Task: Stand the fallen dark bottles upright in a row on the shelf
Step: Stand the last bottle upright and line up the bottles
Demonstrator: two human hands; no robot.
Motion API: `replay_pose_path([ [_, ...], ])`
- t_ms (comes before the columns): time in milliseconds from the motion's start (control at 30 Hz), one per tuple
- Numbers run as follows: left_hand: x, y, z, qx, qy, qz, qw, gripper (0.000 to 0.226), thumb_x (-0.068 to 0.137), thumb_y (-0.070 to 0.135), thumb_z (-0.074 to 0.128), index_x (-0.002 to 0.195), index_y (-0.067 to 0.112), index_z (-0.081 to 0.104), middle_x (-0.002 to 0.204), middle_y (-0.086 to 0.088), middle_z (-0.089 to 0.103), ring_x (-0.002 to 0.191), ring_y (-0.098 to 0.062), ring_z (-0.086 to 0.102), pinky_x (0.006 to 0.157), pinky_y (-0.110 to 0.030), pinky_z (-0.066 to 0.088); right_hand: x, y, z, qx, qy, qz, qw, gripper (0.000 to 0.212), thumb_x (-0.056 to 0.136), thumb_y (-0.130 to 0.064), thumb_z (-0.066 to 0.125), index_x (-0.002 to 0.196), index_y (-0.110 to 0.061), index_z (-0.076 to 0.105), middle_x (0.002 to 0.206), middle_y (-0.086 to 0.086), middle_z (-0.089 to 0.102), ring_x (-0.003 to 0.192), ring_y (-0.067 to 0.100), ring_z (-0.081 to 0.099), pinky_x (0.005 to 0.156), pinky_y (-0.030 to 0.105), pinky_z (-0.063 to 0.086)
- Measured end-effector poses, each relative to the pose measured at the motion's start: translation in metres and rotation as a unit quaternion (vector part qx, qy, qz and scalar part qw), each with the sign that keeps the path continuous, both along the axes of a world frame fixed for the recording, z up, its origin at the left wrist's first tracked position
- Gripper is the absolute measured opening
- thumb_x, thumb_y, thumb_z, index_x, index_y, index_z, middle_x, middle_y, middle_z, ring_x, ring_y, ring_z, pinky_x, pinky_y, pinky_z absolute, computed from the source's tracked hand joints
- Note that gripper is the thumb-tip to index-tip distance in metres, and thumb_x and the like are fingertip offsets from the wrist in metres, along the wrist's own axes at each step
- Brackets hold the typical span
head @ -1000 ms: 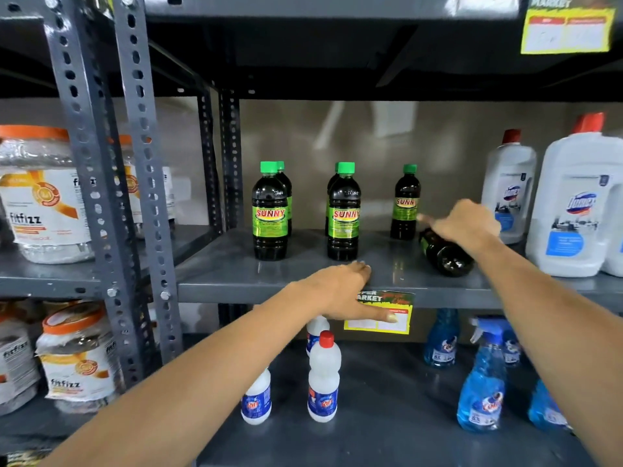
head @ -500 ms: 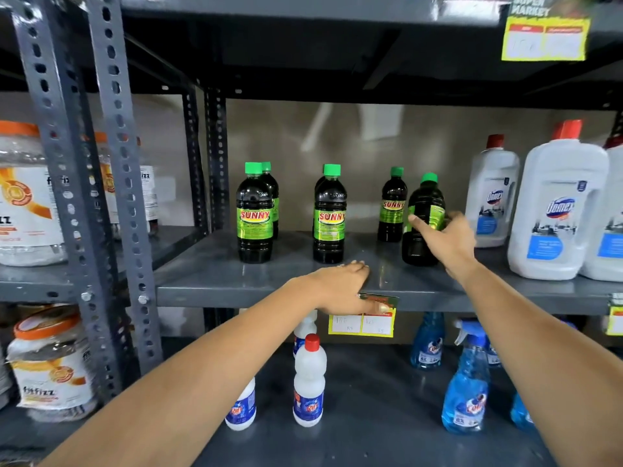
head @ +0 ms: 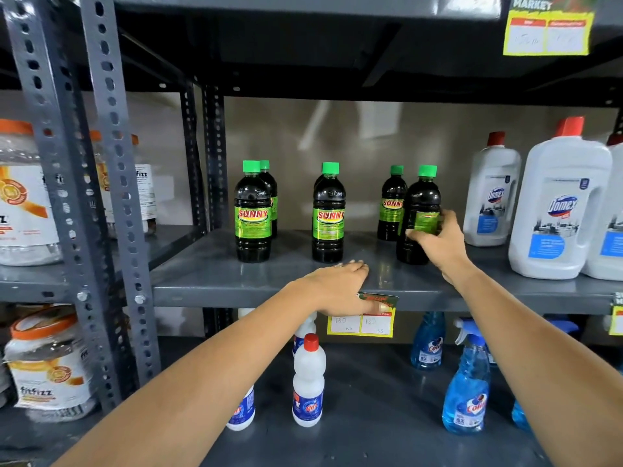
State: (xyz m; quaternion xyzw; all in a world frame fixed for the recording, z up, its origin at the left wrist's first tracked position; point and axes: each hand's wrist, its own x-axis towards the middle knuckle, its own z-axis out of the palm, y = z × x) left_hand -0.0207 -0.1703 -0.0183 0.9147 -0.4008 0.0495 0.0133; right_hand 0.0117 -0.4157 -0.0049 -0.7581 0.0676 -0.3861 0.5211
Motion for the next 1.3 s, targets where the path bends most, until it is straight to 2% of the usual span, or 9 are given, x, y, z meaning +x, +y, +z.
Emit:
replay_pose_path([
  [100, 0.0, 0.0, 0.0, -0.002, -0.002, 0.003, 1.0, 0.098, 0.091, 0.072, 0.04, 0.155, 0.007, 0.005, 0.164, -0.006, 0.002, 0.149, -0.022, 0.005, 0.118, -0.04, 0.016, 0.001, 0.001, -0.001, -0.03, 0.003, -0.003, 1.0, 0.079, 0.06, -0.034, 0.089, 0.121, -0.017, 0.043, 0.106, -0.006, 0.059, 0.095, 0.013, 0.058, 0.082, 0.028, 0.045],
  [233, 0.0, 0.0, -0.001, 0.0, -0.007, -0.001, 1.0, 0.097, 0.092, 0.072, 0.039, 0.155, 0.007, 0.005, 0.164, -0.006, 0.002, 0.149, -0.021, 0.005, 0.118, -0.04, 0.016, 0.009, -0.002, -0.001, 0.034, 0.02, 0.063, 0.997, 0.057, 0.072, -0.015, 0.077, 0.117, -0.02, 0.042, 0.103, -0.006, 0.061, 0.105, 0.022, 0.061, 0.077, 0.026, 0.043],
  [400, -0.001, 0.001, 0.0, 0.001, -0.008, -0.001, 1.0, 0.097, 0.091, 0.072, 0.039, 0.155, 0.007, 0.006, 0.164, -0.007, 0.002, 0.149, -0.021, 0.005, 0.118, -0.04, 0.016, 0.007, -0.001, -0.003, 0.005, 0.021, 0.039, 0.999, 0.074, 0.062, -0.039, 0.087, 0.115, -0.025, 0.038, 0.098, -0.013, 0.058, 0.091, 0.006, 0.058, 0.077, 0.024, 0.043],
  [567, -0.002, 0.001, 0.001, 0.005, -0.01, -0.003, 1.0, 0.096, 0.092, 0.071, 0.038, 0.155, 0.007, 0.005, 0.164, -0.007, 0.001, 0.149, -0.02, 0.004, 0.119, -0.041, 0.017, 0.011, -0.005, -0.004, 0.026, 0.038, 0.09, 0.995, 0.063, 0.068, -0.008, 0.077, 0.121, -0.018, 0.043, 0.104, 0.001, 0.064, 0.103, 0.023, 0.061, 0.077, 0.027, 0.045],
  [700, -0.004, 0.002, 0.002, 0.003, -0.01, -0.004, 1.0, 0.096, 0.093, 0.071, 0.038, 0.155, 0.006, 0.005, 0.164, -0.007, 0.002, 0.149, -0.02, 0.004, 0.118, -0.04, 0.016, 0.01, -0.005, -0.006, -0.019, 0.052, 0.048, 0.997, 0.087, 0.058, -0.029, 0.091, 0.129, -0.018, 0.042, 0.11, -0.004, 0.06, 0.099, 0.014, 0.058, 0.087, 0.03, 0.045],
  [800, -0.004, 0.002, 0.001, -0.005, -0.009, -0.001, 1.0, 0.095, 0.093, 0.07, 0.039, 0.155, 0.007, 0.006, 0.164, -0.007, 0.003, 0.149, -0.019, 0.004, 0.119, -0.04, 0.016, 0.011, -0.005, -0.005, -0.002, 0.058, 0.055, 0.997, 0.081, 0.063, -0.026, 0.087, 0.131, -0.015, 0.043, 0.117, 0.003, 0.062, 0.107, 0.021, 0.06, 0.092, 0.035, 0.045],
  [1133, 0.0, 0.001, -0.002, -0.019, -0.025, 0.0, 1.0, 0.097, 0.09, 0.073, 0.04, 0.156, 0.009, 0.009, 0.164, -0.005, 0.006, 0.149, -0.02, 0.007, 0.116, -0.04, 0.018, 0.0, 0.0, -0.005, -0.056, 0.081, 0.001, 0.995, 0.092, 0.055, -0.05, 0.088, 0.129, -0.017, 0.044, 0.118, 0.003, 0.063, 0.101, 0.018, 0.058, 0.082, 0.031, 0.046],
  [1233, -0.002, 0.003, 0.001, -0.083, 0.022, 0.014, 0.996, 0.1, 0.08, 0.08, 0.049, 0.151, 0.012, 0.032, 0.158, -0.003, 0.031, 0.142, -0.019, 0.03, 0.111, -0.041, 0.031, -0.001, 0.0, -0.006, -0.064, 0.09, -0.006, 0.994, 0.092, 0.056, -0.05, 0.087, 0.13, -0.017, 0.044, 0.123, 0.005, 0.063, 0.106, 0.022, 0.06, 0.084, 0.032, 0.046],
  [1300, -0.006, 0.007, 0.004, -0.262, 0.091, 0.034, 0.96, 0.089, 0.066, 0.089, 0.053, 0.121, 0.02, 0.069, 0.119, 0.003, 0.069, 0.108, -0.006, 0.06, 0.091, -0.035, 0.048, -0.002, 0.0, -0.006, -0.073, 0.093, -0.006, 0.993, 0.09, 0.057, -0.05, 0.087, 0.129, -0.017, 0.044, 0.123, 0.006, 0.064, 0.107, 0.022, 0.06, 0.084, 0.032, 0.046],
])
